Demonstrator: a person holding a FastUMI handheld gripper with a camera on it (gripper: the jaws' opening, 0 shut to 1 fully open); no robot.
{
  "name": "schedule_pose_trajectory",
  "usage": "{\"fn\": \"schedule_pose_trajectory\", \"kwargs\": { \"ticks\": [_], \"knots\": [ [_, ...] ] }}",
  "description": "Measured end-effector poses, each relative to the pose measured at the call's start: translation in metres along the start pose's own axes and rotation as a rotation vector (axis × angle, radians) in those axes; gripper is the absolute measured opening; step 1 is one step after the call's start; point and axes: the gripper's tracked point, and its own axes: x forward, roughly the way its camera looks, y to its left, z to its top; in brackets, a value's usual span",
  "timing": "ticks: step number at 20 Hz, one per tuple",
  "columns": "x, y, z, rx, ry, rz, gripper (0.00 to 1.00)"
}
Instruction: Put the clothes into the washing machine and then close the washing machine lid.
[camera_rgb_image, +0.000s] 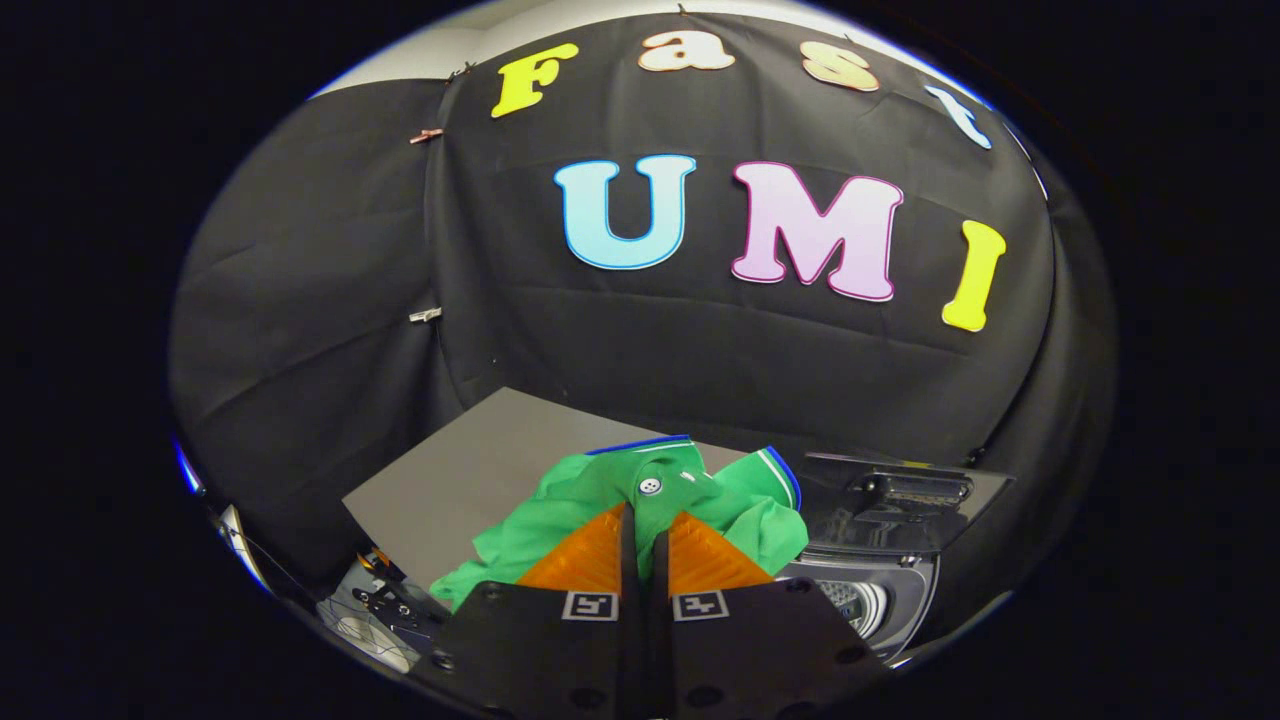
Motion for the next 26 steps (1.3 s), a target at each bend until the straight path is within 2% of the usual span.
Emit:
{"fn": "schedule_pose_trajectory", "kwargs": {
  "ticks": [13,18,26],
  "knots": [
    [-0.033,-0.175,0.004,0.030,-0.024,0.104,0.05],
    [-0.039,-0.222,0.009,0.039,-0.081,0.090,0.05],
    [-0.029,-0.276,-0.051,0.093,0.028,0.027,0.05]
  ]
}}
